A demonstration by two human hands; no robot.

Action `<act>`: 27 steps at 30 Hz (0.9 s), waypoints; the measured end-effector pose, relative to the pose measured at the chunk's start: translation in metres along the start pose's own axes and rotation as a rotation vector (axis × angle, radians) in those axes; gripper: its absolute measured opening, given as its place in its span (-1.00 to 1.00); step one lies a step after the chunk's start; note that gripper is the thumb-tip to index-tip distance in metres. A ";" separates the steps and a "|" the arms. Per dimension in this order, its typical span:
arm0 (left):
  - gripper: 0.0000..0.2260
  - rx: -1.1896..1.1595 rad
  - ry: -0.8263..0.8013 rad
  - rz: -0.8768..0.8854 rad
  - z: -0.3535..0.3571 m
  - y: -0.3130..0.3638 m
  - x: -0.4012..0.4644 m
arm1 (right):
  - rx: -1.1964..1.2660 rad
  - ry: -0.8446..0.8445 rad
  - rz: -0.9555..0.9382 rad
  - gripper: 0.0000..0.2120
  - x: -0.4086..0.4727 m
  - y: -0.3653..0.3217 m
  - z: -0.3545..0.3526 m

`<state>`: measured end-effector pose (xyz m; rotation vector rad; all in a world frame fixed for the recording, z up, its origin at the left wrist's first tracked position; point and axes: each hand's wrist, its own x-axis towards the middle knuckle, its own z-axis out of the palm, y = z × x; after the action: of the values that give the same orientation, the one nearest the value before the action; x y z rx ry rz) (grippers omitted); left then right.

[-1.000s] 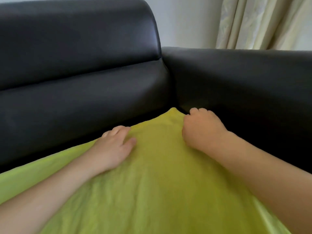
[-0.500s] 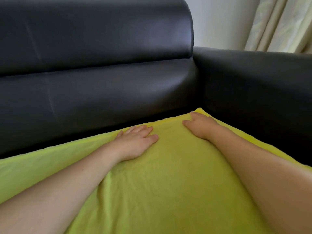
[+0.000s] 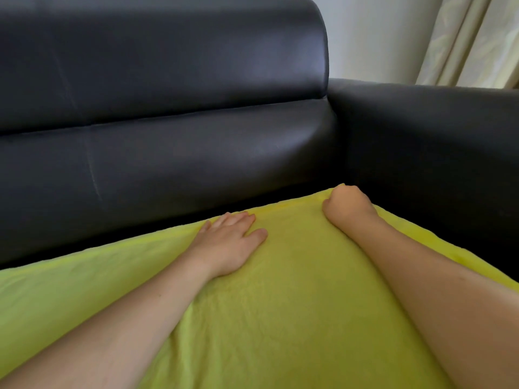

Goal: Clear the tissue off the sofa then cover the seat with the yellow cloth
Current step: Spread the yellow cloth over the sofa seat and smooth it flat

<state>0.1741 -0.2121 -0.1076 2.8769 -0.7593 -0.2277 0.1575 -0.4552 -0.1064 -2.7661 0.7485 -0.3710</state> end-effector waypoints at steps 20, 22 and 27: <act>-0.48 0.156 0.266 -0.073 -0.031 -0.022 -0.018 | -0.058 0.023 -0.025 -0.81 0.010 -0.010 0.002; -0.68 0.355 0.337 -0.118 -0.044 -0.048 -0.027 | -0.062 0.021 -0.032 -0.83 0.011 -0.010 0.003; -0.80 0.480 0.149 -0.124 -0.047 -0.091 -0.028 | -0.065 0.035 -0.038 -0.83 0.011 -0.010 0.003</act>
<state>0.2022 -0.1143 -0.0756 3.3437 -0.6856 0.1822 0.1723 -0.4525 -0.1045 -2.8456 0.7295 -0.4109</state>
